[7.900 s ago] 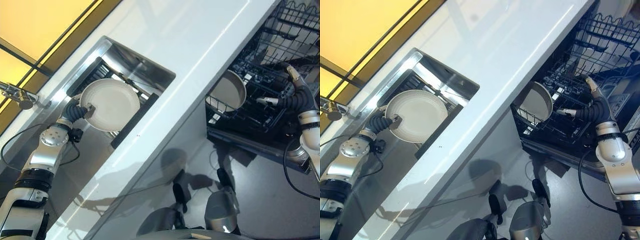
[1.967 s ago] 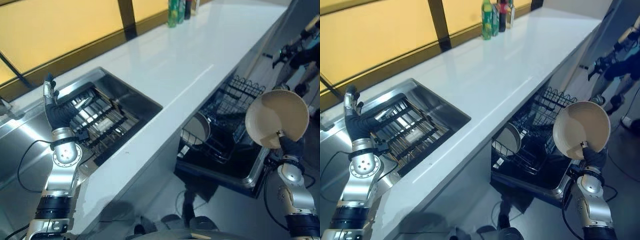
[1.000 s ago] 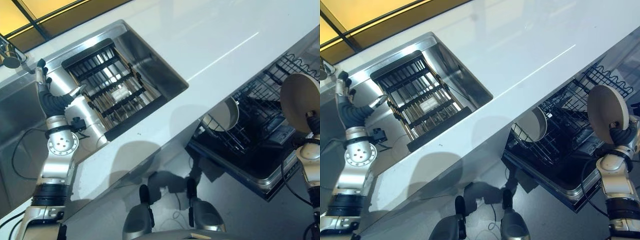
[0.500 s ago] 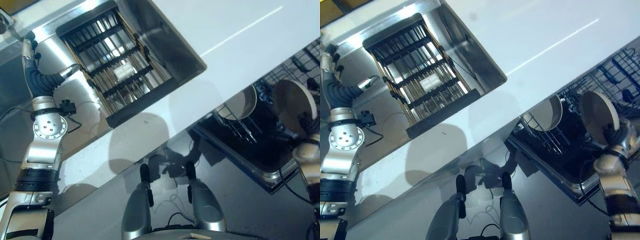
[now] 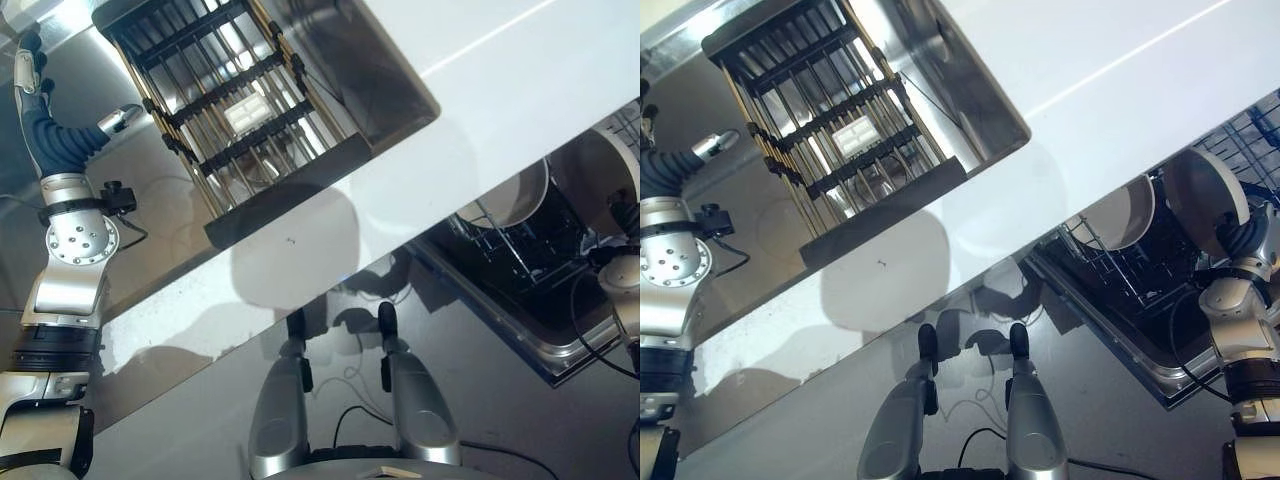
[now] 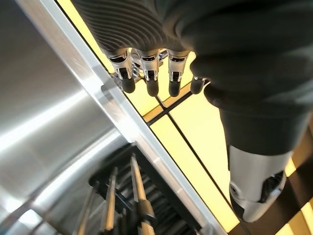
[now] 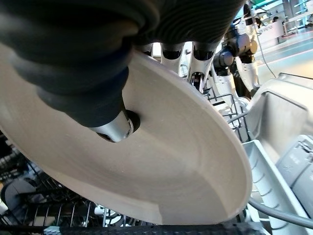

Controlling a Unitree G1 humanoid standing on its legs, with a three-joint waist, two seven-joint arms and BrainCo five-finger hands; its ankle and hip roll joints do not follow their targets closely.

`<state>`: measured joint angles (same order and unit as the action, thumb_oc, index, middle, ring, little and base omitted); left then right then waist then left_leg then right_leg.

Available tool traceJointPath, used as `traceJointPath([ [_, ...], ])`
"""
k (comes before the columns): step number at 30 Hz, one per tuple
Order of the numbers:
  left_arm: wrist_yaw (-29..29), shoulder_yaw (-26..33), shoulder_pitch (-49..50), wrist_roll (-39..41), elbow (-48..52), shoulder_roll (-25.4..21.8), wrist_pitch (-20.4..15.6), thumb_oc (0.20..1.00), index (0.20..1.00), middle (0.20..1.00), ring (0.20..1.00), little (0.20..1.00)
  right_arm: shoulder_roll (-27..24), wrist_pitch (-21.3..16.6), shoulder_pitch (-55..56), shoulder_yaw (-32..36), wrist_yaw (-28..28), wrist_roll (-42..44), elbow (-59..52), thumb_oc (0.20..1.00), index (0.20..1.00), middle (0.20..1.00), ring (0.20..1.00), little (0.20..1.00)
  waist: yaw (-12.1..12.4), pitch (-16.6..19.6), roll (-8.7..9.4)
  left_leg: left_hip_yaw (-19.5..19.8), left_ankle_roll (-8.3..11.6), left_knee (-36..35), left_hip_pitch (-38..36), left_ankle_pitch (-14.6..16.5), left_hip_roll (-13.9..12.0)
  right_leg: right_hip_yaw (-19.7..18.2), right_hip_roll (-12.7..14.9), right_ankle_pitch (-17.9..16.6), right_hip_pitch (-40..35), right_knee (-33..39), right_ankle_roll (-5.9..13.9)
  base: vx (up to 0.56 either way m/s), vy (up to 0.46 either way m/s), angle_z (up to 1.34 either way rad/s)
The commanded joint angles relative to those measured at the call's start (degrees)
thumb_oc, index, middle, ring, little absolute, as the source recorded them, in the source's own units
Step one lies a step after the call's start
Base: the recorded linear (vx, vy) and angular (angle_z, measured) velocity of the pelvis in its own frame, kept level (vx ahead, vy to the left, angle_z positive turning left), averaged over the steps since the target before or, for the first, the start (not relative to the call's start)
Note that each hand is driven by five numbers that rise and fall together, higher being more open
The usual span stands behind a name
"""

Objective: Pick up plates and place into dishwasher.

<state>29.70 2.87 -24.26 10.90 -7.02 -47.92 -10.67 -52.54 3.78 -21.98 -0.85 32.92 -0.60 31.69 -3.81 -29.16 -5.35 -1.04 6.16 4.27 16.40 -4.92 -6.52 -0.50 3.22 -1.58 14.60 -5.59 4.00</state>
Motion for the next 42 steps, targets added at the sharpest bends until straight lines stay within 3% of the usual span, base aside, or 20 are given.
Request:
traceJointPath([
  [1,2.03,-0.17,-1.21,-0.1,-0.06,0.05,-2.95,1.0,1.0,1.0,1.0,1.0,-6.28,-0.33,-5.69,-1.45,2.4,-2.86,-0.27,0.2,0.2,0.2,0.2,0.2,-1.12,0.01,1.77,-0.62,1.08,3.32,2.51,-0.54,-1.13,0.65,0.94,-0.81,2.8,-1.22,0.02,0.01,-0.02,0.03],
  [8,2.93,-0.19,-0.93,-0.53,1.27,0.9,-2.52,1.0,1.0,1.0,1.0,1.0,-8.47,1.06,-8.78,-4.78,-2.75,-7.5,1.14,0.2,0.2,0.2,0.2,0.2,-1.33,-0.42,0.07,-1.14,1.48,3.01,3.74,-1.24,-1.08,0.76,1.32,-0.62,5.45,-2.27,-0.08,0.0,-0.006,0.0],
  [15,4.32,-1.14,-2.0,-1.68,0.64,0.45,-2.77,1.0,1.0,1.0,1.0,1.0,-7.86,3.47,-11.73,-10.03,-9.88,-4.65,4.68,0.2,0.2,0.2,0.2,0.2,-1.36,-0.63,-1.41,-1.17,1.55,2.45,5.63,-1.89,-1.1,0.65,1.71,-0.46,8.45,-3.55,-0.01,-0.01,-0.019,0.0],
  [23,5.37,-2.93,-2.15,-1.75,0.98,2.17,-3.49,1.0,1.0,1.0,1.0,1.0,-6.12,4.24,-15.32,-13.66,-12.58,-1.41,10.66,0.2,0.2,0.2,0.2,0.2,-1.58,-0.63,-4.35,-1.59,1.46,0.79,6.07,-2.38,-0.11,0.23,3.02,-0.28,11.17,-4.75,0.17,-0.02,0.071,0.02],
  [30,5.71,-3.84,-2.7,-0.63,0.97,2.52,-3.13,1.0,1.0,1.0,1.0,1.0,-5.39,3.28,-15.99,-13.98,-10.91,0.57,13.19,0.2,0.2,0.2,0.2,0.2,-2.05,-0.63,-5.17,-2.14,1.3,0.55,5.41,-2.11,0.24,0.05,3.69,-0.56,11.4,-4.84,0.37,-0.01,0.06,0.02],
  [31,5.69,-3.87,-2.77,-0.49,0.82,2.53,-3.11,1.0,1.0,1.0,1.0,1.0,-5.24,3.44,-15.89,-13.77,-10.58,0.64,12.86,0.42,0.42,0.42,0.42,0.42,-2.18,-0.63,-5.17,-2.25,1.26,0.5,5.22,-2.06,0.24,0.01,3.7,-0.59,11.4,-4.91,0.39,-0.01,0.059,0.01],
  [32,5.56,-3.92,-2.76,-0.4,0.72,2.57,-3.06,1.0,1.0,1.0,1.0,1.0,-4.99,3.74,-15.72,-13.35,-10.51,0.53,12.4,0.931,0.931,0.931,0.931,0.931,-2.39,-0.63,-5.12,-2.39,1.21,0.5,4.89,-1.97,0.26,0.0,3.68,-0.59,11.25,-5.0,0.4,-0.01,0.065,0.01],
  [33,5.53,-3.95,-2.74,-0.44,0.69,2.56,-3.0,1.0,1.0,1.0,1.0,1.0,-4.85,3.87,-15.44,-13.02,-10.52,0.36,12.05,1.0,1.0,1.0,1.0,1.0,-2.52,-0.63,-5.08,-2.47,1.19,0.48,4.66,-1.92,0.22,-0.03,3.66,-0.56,11.11,-5.06,0.41,0.0,0.059,0.0],
  [42,4.34,-3.37,-2.13,1.01,0.14,2.69,-2.88,1.0,1.0,1.0,1.0,1.0,-3.71,2.71,-12.92,-10.25,-9.71,1.3,11.58,1.0,1.0,1.0,1.0,1.0,-2.92,-0.15,-4.34,-3.06,1.0,0.15,2.08,-1.24,0.19,-0.02,4.14,-0.9,9.0,-4.5,0.74,-0.01,0.034,-0.02],
])
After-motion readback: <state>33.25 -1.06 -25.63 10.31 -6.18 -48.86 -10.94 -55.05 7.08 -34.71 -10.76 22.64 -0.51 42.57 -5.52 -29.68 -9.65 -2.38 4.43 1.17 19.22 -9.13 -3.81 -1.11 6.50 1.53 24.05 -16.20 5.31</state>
